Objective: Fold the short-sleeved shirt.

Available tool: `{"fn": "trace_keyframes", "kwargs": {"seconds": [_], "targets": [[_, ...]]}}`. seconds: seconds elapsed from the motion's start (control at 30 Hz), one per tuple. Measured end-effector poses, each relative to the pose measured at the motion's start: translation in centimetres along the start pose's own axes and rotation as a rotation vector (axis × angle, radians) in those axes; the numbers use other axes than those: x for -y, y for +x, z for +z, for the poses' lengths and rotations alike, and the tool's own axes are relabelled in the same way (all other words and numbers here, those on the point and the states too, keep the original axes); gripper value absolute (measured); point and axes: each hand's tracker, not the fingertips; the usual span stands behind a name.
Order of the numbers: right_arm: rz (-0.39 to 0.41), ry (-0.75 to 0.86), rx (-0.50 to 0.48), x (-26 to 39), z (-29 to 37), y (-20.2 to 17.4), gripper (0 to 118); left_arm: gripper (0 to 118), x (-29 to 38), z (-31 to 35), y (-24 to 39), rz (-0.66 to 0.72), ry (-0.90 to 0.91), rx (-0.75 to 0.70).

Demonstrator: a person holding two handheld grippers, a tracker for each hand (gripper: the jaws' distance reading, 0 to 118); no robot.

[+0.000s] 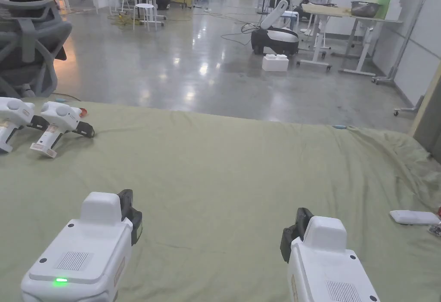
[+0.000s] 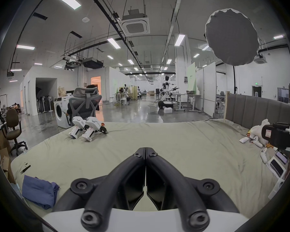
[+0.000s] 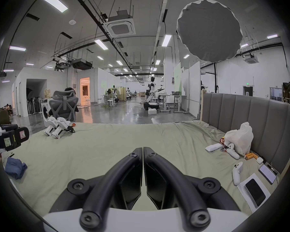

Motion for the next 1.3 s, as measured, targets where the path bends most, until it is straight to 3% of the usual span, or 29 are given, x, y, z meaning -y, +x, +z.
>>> {"fn": "trace_keyframes", "kwargs": {"seconds": [0.3, 0.5, 0.53, 0.57, 0.63, 0.67, 0.7, 0.97, 1.1, 1.3], "targets": [[-0.027, 0.006, -0.012, -0.3, 0.5, -0.1, 1, 1, 0.0, 0.8, 0.8, 0.002, -0.011, -0.029], [-0.032, 0.002, -0.009, 0.0, 0.2, -0.1, 5, 22, 0.1, 1.1, 1.0, 0.028, -0.018, -0.019], [-0.034, 0.003, -0.006, 0.1, 0.0, -0.1, 13, 35, 0.1, 1.0, 1.0, 0.028, -0.017, -0.018], [-0.034, 0.005, -0.005, 0.1, -0.1, -0.1, 38, 55, 0.1, 1.0, 1.0, 0.026, -0.016, -0.017], [-0.022, 0.010, -0.010, 0.0, -0.3, -0.1, 81, 82, 0.2, 0.9, 1.0, 0.018, -0.012, -0.026], [-0.013, 0.020, -0.015, 0.1, -0.4, -0.1, 97, 94, 0.3, 0.8, 1.0, 0.018, -0.007, -0.035], [0.000, 0.033, -0.021, 0.1, -0.4, -0.2, 101, 98, 0.2, 0.7, 0.9, 0.021, 0.004, -0.045], [0.005, 0.022, -0.021, 0.1, -0.6, -0.6, 102, 106, -0.1, 0.2, 0.0, 0.059, -0.005, -0.072], [-0.063, -0.003, -0.031, 0.1, -0.6, -0.6, 110, 111, -0.1, 0.2, -0.5, 0.053, -0.016, -0.087], [-0.116, -0.016, 0.046, 0.0, -0.5, -1.0, 110, 113, 0.1, 0.5, -0.7, 0.066, -0.032, -0.075]]}}
